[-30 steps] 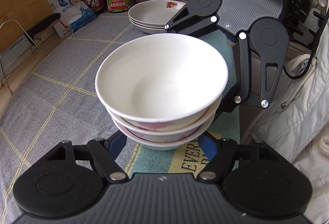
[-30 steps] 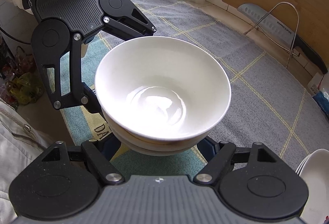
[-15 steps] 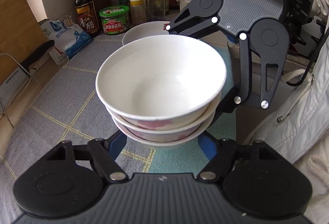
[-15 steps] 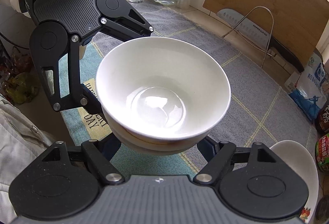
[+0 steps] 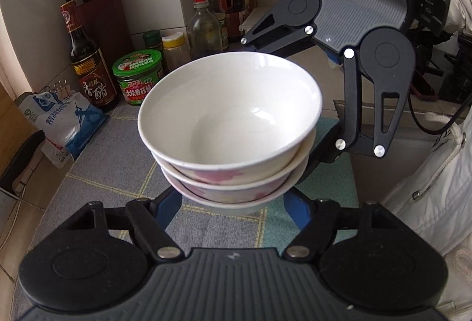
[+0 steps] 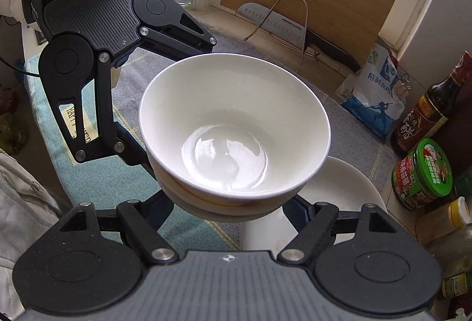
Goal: Organize plates and bowls
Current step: 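Carry the bowl stack with both grippers onto the flower-print plate stack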
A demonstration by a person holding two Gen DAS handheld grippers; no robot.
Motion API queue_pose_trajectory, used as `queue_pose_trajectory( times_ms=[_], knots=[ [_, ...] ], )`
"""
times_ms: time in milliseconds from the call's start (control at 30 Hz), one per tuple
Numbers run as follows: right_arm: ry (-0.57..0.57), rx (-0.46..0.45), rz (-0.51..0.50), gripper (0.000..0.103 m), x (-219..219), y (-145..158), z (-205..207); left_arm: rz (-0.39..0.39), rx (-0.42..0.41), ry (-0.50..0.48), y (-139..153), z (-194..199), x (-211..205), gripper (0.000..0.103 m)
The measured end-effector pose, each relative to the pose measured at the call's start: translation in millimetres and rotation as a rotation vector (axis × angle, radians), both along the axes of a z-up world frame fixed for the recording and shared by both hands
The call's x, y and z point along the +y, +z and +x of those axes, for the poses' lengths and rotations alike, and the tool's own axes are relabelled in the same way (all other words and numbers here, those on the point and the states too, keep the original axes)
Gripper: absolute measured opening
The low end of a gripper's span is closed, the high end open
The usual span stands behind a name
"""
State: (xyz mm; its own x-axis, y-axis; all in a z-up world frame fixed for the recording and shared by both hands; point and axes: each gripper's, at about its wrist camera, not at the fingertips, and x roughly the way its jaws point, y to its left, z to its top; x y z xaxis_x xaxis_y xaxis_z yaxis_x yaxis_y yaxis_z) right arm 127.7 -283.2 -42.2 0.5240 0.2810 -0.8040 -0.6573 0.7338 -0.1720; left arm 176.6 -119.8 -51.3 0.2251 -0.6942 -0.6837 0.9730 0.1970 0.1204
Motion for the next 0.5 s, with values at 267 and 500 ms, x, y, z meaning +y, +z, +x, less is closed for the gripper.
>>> queue_pose_trajectory(
  times_ms=[267, 500],
  knots=[
    [-0.064, 0.0, -0.027, 0.084, -31, -4, 19, -0.009, -0.004, -0.041, -11, 21, -49, 0.076],
    [-0.088, 0.03, -0.032, 0.084, -51, -15, 37, 0.001, 0.016, -0.044, -26, 35, -76, 0.076]
  ],
)
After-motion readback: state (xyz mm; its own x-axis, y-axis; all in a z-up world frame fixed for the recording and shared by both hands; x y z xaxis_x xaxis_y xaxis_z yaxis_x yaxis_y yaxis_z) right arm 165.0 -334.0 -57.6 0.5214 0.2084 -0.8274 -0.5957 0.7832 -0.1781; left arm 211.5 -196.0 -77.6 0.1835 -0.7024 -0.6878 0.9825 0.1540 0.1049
